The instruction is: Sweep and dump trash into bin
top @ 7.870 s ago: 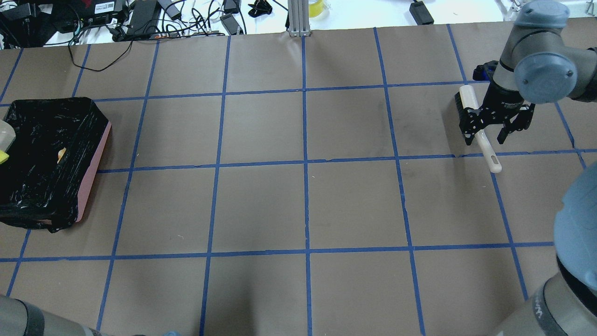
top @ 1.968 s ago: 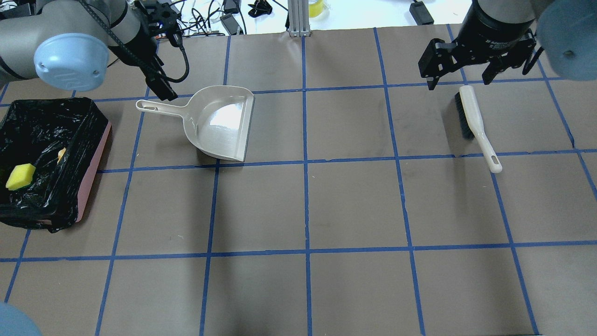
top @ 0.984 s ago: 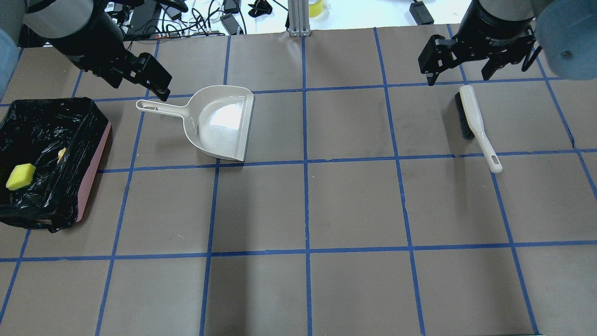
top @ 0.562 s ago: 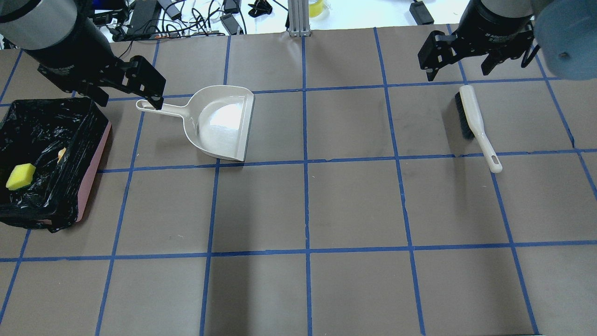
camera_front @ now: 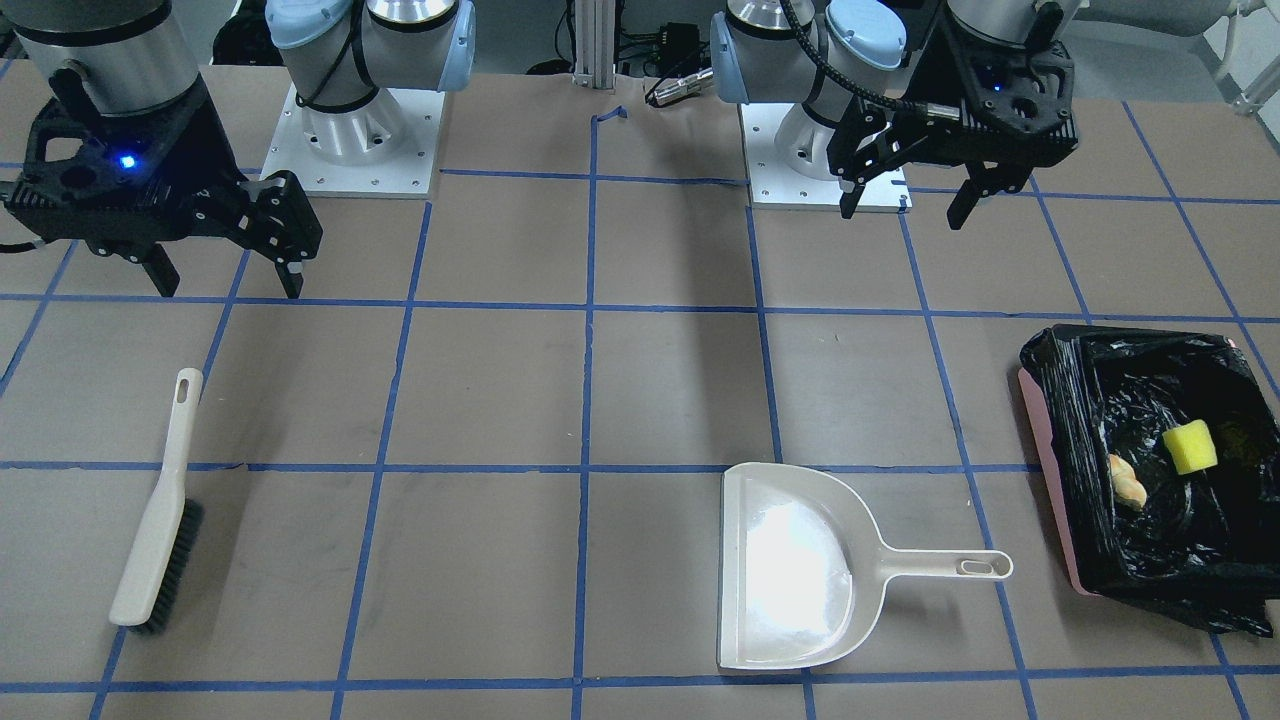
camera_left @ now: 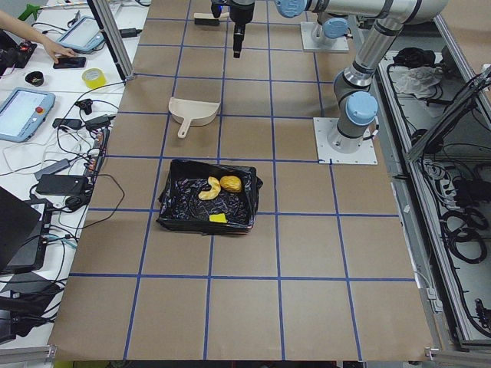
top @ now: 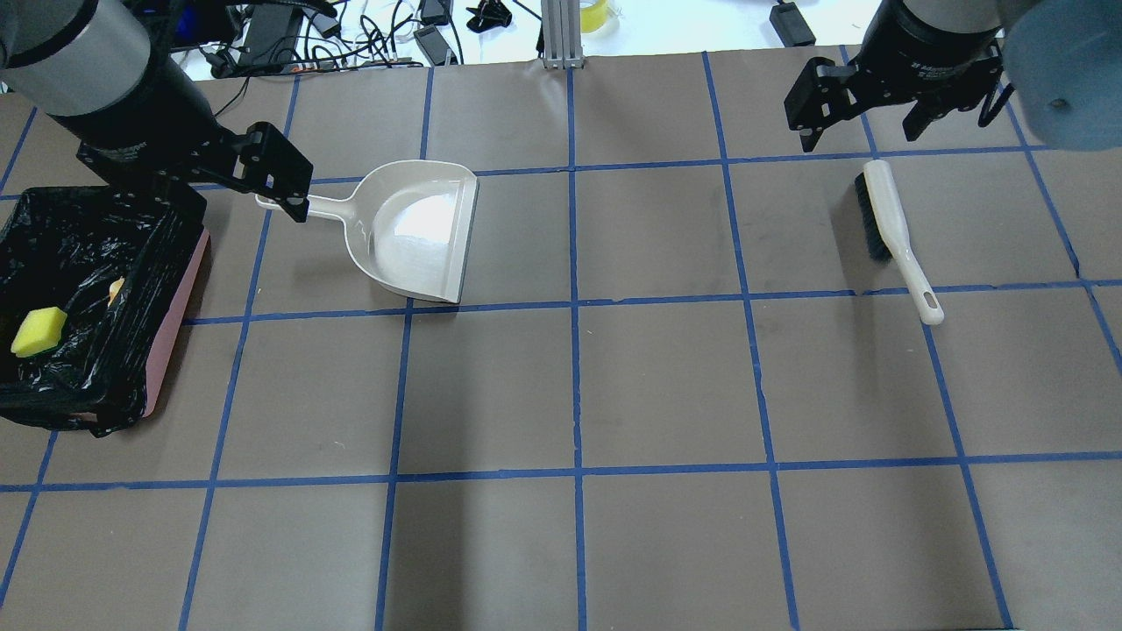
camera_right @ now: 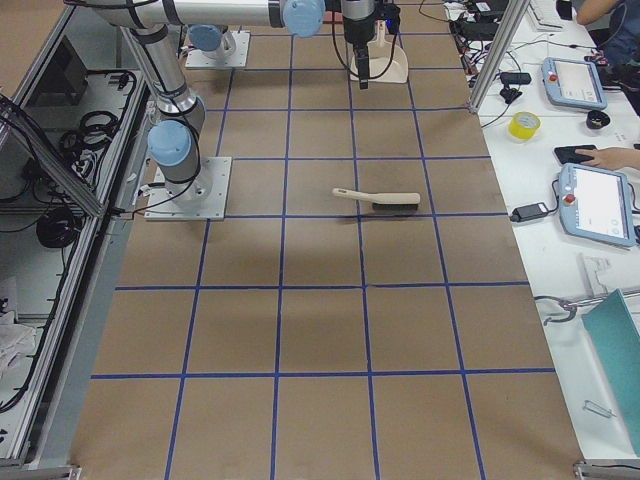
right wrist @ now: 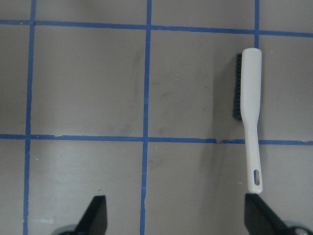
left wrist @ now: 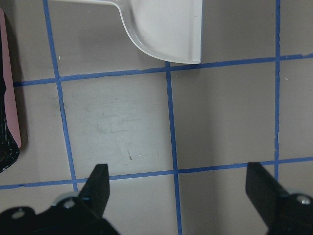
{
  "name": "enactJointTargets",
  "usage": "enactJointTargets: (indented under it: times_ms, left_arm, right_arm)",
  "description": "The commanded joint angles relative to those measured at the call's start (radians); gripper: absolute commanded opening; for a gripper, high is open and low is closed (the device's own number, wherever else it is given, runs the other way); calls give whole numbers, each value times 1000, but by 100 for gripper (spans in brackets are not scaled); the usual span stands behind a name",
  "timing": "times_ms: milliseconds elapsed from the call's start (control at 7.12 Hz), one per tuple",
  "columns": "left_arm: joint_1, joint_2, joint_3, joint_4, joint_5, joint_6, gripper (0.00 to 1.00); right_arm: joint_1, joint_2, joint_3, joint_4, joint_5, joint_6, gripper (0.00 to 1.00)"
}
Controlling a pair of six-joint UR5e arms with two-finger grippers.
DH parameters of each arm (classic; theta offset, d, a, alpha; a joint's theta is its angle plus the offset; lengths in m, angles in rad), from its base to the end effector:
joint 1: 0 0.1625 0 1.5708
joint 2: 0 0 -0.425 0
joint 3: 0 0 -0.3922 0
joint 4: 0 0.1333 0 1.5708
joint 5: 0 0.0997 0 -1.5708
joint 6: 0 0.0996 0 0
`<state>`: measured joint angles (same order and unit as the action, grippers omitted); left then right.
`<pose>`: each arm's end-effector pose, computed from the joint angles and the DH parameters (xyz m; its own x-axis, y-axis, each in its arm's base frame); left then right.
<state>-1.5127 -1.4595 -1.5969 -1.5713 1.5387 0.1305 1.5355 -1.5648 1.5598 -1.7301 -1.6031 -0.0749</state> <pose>-0.1101 -0.4585 0.5275 -0.9970 0.0746 0.0207 0.0725 0.9935 -0.0880 0.1120 -0.5137 0.5076 -0.9985 -0.0333 0.0440 -0.0400 0.9862 -0.1607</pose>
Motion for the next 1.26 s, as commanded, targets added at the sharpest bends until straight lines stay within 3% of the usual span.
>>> enactJointTargets:
  times_ms: [0, 1124]
  left_arm:
    - [-1, 1, 9, 8, -29, -15, 100]
    - [46, -19, 5, 66, -29, -52, 100]
  right_arm:
    - [0, 0, -1, 1, 0, 0, 100]
    - [2, 3, -1, -34, 9, 0, 100]
